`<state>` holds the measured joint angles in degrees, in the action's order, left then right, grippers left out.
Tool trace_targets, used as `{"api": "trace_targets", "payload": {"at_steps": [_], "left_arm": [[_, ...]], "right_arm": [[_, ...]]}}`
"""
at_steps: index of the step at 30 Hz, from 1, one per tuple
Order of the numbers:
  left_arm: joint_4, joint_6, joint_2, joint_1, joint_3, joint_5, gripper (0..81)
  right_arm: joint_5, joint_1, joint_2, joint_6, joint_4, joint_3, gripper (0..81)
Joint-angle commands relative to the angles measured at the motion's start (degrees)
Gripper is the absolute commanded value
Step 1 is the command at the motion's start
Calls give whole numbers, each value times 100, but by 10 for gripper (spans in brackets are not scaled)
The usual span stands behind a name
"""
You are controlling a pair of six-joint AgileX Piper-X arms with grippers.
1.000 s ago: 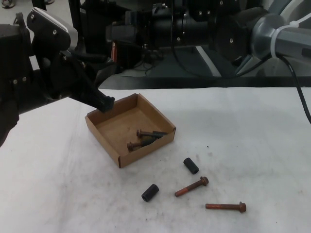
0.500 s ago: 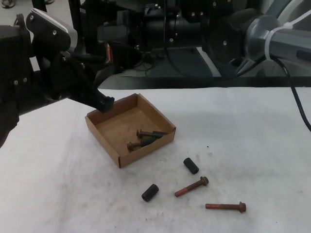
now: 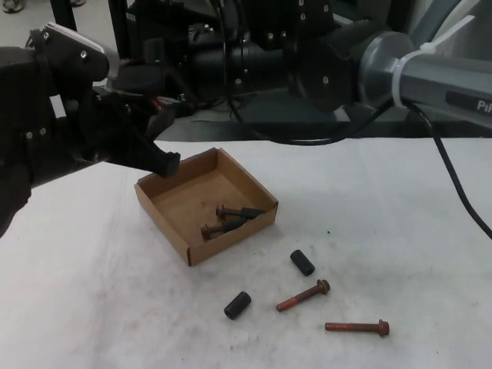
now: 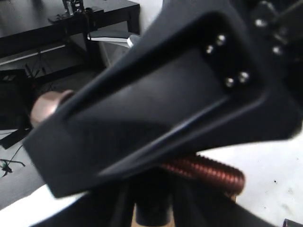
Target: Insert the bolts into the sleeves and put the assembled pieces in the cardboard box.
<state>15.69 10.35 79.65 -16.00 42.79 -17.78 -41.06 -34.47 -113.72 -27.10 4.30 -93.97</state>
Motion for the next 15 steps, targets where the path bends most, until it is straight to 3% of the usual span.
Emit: {"api": "trace_targets", "payload": {"at_steps": [1,5,15], "left_arm": [[211,-179,-86,6,87,224,8],[-613,-268,-129,6,87,224,8],[-4006,-670,-571,-19,87,616,8]], "right_arm": [[-171,10,21,48,139,50,2],[-171,10,21,88,353,81,2],[461,-6,21,1604,2491,81,2]]}}
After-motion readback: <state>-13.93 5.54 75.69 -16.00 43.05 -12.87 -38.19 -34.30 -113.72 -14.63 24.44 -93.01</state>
